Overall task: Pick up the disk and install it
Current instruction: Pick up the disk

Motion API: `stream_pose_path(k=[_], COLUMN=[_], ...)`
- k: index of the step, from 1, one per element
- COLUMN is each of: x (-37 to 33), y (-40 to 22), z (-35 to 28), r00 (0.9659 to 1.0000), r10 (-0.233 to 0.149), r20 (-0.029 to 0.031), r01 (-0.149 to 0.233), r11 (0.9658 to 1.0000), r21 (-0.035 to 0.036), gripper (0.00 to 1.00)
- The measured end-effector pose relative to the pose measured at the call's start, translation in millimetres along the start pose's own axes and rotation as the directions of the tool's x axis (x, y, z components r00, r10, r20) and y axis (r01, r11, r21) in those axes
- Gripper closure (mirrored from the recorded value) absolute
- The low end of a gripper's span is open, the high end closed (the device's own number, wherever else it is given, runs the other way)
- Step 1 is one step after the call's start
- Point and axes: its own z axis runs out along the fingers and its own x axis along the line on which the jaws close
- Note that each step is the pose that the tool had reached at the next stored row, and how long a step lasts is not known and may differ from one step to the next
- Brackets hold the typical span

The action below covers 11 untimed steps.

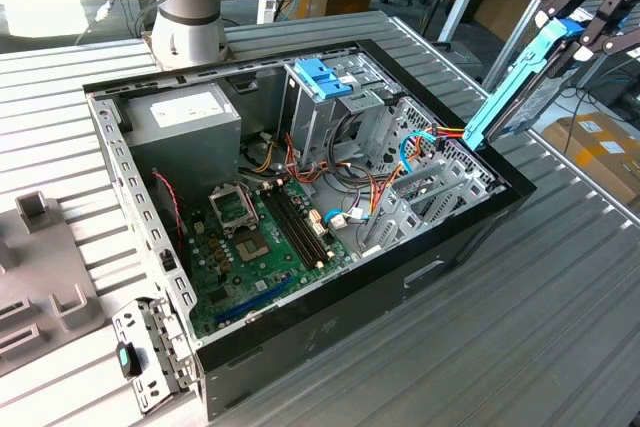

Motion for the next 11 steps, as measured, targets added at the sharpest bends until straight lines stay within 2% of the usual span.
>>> stream_pose_path(k=[11], x=[19.8], y=[-2.4], z=[-1.6], r00=[1.0], r10=[0.0], r20=[0.0019], r01=[0.0], r11=[1.0], r21=[-0.0001], gripper=[0.63])
